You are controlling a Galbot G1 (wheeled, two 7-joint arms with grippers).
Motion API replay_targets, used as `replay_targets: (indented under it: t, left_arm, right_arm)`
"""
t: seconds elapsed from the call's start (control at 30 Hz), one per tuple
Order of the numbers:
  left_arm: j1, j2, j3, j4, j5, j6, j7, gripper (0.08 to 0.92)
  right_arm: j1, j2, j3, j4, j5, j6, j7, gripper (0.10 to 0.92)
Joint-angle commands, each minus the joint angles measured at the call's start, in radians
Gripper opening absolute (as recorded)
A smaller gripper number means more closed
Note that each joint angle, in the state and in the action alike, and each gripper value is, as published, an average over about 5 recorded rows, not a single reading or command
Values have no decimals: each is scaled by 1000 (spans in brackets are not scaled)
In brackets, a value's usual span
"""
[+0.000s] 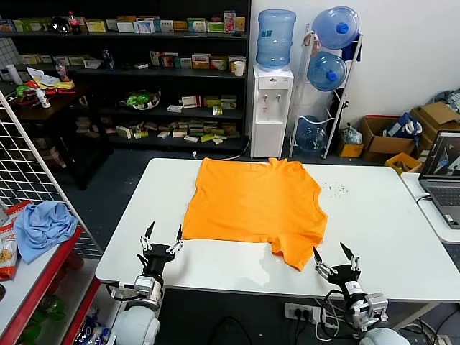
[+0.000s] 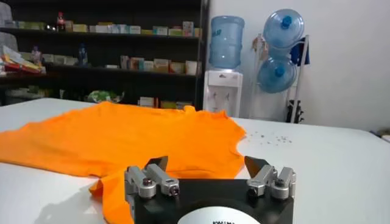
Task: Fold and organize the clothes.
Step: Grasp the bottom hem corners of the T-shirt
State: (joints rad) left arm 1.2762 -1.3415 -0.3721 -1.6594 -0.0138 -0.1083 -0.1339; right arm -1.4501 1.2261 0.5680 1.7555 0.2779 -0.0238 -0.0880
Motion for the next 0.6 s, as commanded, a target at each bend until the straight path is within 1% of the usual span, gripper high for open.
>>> replay_targets:
  t: [0.03,0.27,0.6]
  left_arm:
    - [-23,14,25,14,-37,78,7,823]
    - [-66,42,107,15,-128,239,2,823]
    - [-150,66,157,51,-285,358,-35,823]
  right_arm:
    - [6,0,-15,-2,1,-87,19,823]
    - [46,12,-57,-22,17,-185,75,823]
    - [101,20,-88,-44,37,-236,127,823]
